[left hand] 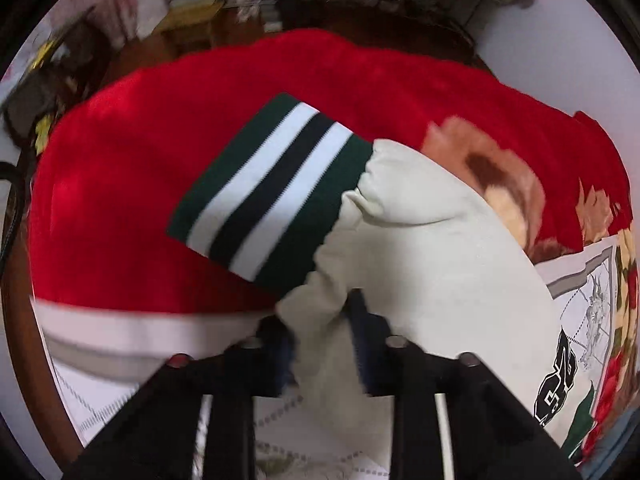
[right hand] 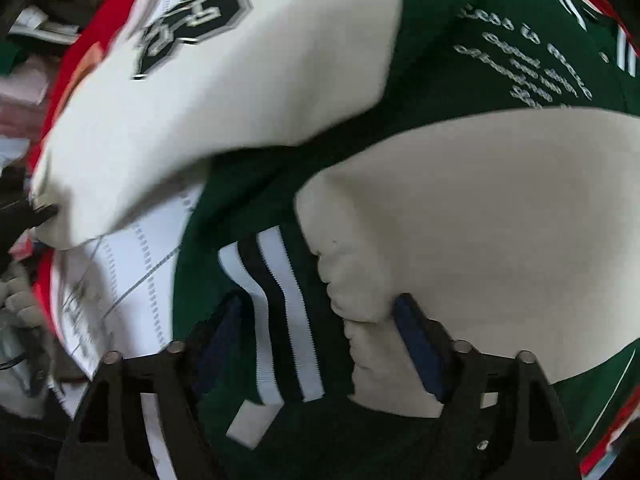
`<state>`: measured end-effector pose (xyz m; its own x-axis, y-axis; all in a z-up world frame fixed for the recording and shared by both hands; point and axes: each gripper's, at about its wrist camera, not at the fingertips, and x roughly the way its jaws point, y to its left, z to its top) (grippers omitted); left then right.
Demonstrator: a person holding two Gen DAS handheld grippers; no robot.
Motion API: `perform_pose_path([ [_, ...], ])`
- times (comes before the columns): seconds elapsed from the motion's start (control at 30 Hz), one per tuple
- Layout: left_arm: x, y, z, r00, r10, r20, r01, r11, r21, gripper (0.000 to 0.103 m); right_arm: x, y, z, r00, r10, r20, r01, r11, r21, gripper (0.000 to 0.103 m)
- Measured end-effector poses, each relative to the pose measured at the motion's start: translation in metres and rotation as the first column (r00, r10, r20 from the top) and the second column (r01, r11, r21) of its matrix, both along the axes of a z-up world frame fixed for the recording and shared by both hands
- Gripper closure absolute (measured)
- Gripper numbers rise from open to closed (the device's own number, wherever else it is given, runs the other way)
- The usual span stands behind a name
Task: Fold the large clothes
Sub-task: 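Grasp the numbered-patch sleeve cuff with the left tool and lift it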
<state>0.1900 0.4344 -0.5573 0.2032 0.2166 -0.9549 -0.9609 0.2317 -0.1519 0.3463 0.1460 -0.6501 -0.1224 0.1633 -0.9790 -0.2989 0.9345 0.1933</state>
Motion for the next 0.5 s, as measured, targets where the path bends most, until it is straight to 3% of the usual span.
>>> perform_pose_path([
  [0.03,0.002,0.003,0.003,1.0,-0.014,0.008,0.014,1.0,0.008,0.087,0.001,-0.005,0.001,1.0,-0.014,0.009,0.014,1.0,-0.015,0.058],
  [0.13,0.006,0.012,0.013,0.998,-0.05,0.022,0.049,0.998,0.035,0.088,0.014,-0.043,0.021,0.987,-0.161,-0.024,0.163,0.984,0.07,0.087],
  [0.23,0.018,0.019,0.024,0.995,-0.091,0.034,0.089,0.994,0.067,0.088,0.04,-0.085,0.062,0.948,-0.317,0.02,0.311,0.939,0.146,0.089],
  [0.33,0.029,0.02,0.021,0.992,-0.121,0.024,0.119,0.99,0.075,0.088,0.077,-0.112,0.098,0.902,-0.419,0.102,0.394,0.897,0.2,0.089],
  [0.43,0.028,0.022,0.01,0.994,-0.104,0.019,0.104,0.994,0.032,0.082,0.124,-0.118,0.115,0.864,-0.475,0.167,0.434,0.871,0.231,0.089],
  [0.5,0.024,0.026,0.0,0.996,-0.069,0.056,0.071,0.997,-0.026,0.075,0.157,-0.1,0.109,0.857,-0.477,0.196,0.434,0.873,0.223,0.089],
])
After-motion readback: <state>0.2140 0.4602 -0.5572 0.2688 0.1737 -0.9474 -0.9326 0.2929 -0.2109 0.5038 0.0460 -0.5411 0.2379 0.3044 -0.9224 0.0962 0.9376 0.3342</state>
